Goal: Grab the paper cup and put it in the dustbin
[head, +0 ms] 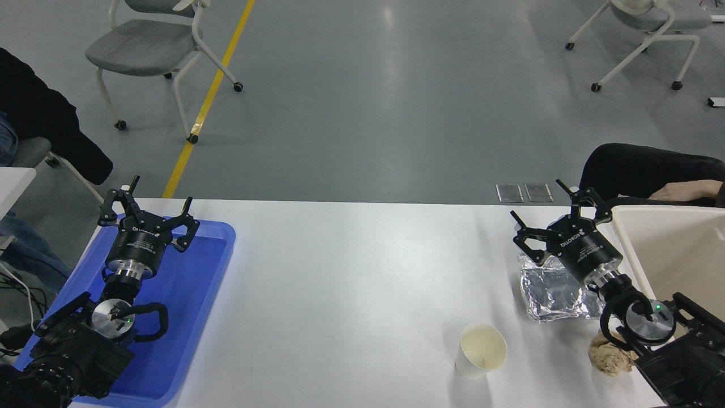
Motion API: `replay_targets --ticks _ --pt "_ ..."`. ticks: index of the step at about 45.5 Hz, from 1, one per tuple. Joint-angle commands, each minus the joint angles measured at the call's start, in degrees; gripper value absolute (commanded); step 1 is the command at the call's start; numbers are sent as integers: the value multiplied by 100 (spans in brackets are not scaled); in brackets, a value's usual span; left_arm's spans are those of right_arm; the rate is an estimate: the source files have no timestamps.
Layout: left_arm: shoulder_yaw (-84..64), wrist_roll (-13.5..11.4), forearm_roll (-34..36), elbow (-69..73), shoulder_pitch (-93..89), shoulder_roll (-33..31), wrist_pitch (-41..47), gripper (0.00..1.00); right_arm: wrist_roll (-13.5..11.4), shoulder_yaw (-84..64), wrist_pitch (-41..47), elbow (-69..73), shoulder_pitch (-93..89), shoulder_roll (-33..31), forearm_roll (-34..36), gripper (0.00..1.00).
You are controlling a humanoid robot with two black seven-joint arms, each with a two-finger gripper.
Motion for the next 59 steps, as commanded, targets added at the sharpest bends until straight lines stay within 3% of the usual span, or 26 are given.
replay_targets --ticks 1,23,34,51,59 --pt "0 18 0 9 0 0 0 100 -4 -21 -5 -7 80 2 -29 100" --pt "0 9 0 -9 0 0 0 100 -48 -232 57 107 239 37 -73 100" --pt "0 9 0 -9 0 0 0 100 -48 -408 74 257 528 -51 -574 100" --pt "0 9 0 -9 0 0 0 100 -57 -1049 4 1136 1161 -1474 -1664 100" --pt "0 9 0 8 0 0 0 100 -57 -2691 13 1268 2364 -2230 -1963 100"
